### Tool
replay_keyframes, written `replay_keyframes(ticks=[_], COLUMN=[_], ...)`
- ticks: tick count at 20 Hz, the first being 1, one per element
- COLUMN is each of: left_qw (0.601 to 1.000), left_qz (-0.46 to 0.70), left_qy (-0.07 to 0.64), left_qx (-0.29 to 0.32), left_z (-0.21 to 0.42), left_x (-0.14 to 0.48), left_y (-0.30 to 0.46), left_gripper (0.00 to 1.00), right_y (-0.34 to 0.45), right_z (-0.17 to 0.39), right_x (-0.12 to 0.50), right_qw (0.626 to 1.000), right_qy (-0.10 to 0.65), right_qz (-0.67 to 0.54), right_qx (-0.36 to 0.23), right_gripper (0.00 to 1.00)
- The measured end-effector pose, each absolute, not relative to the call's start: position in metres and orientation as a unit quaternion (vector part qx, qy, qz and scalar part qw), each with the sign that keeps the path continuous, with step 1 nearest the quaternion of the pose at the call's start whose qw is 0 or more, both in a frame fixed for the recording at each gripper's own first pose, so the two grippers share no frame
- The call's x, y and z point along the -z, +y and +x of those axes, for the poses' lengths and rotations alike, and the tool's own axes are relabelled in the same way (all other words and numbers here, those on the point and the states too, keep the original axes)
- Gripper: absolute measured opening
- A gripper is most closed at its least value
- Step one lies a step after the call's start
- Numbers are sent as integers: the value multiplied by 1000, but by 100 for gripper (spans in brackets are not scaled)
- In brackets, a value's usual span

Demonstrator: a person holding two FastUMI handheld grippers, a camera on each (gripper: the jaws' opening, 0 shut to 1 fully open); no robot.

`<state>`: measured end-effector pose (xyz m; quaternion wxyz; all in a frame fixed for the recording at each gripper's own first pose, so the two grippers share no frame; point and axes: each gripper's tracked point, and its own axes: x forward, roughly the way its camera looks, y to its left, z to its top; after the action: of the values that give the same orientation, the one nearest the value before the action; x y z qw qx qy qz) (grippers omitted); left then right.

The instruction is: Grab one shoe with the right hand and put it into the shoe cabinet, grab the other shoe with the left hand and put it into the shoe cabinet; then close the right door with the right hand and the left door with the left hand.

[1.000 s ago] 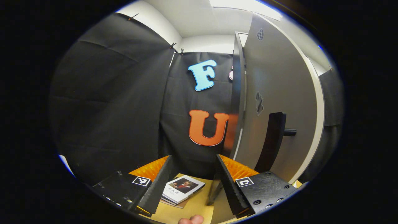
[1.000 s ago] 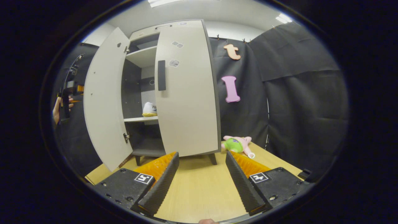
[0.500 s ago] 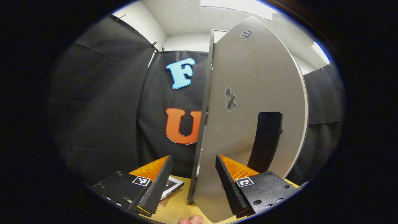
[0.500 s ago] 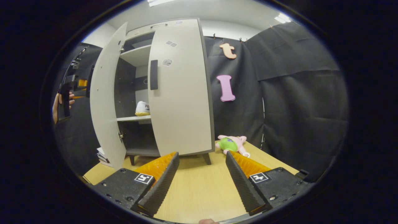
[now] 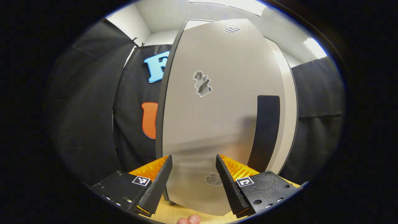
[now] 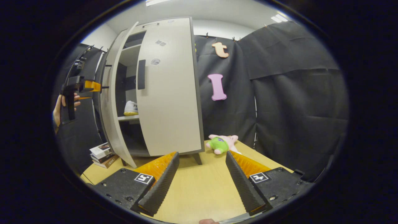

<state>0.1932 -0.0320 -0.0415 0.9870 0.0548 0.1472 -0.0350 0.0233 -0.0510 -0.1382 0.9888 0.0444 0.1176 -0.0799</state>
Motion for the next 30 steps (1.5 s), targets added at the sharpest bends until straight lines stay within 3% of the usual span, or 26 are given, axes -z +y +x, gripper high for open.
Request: replay_keyframes(ticks=[2, 5, 6, 9, 10, 21, 22, 23, 30], left_qw=[988, 989, 989, 990, 990, 989, 988, 988, 986], left_qz=[58, 61, 62, 71, 74, 46, 40, 33, 22], left_qy=[142, 135, 131, 122, 118, 139, 145, 152, 156], left_qx=[27, 13, 10, 5, 3, 18, 19, 24, 52], left_z=[190, 181, 174, 150, 137, 13, 3, -6, -39], left_x=[42, 35, 31, 25, 31, 106, 115, 123, 137], left_y=[-27, -15, -13, -7, -2, -35, -38, -44, -67], left_gripper=[85, 84, 84, 85, 85, 84, 77, 84, 84], right_y=[-57, -59, -58, -49, -44, 18, 22, 26, 38], right_z=[23, 20, 20, 18, 19, 12, 12, 11, 6], right_x=[138, 139, 137, 133, 132, 123, 122, 123, 125], right_qw=[988, 988, 988, 989, 989, 992, 992, 992, 992], right_qy=[118, 121, 121, 121, 120, 120, 120, 121, 124], right_qz=[46, 47, 48, 49, 46, 26, 23, 20, 21], right_qx=[87, 88, 86, 73, 67, -11, -16, -20, -32], right_gripper=[93, 93, 98, 94, 98, 98, 98, 98, 98])
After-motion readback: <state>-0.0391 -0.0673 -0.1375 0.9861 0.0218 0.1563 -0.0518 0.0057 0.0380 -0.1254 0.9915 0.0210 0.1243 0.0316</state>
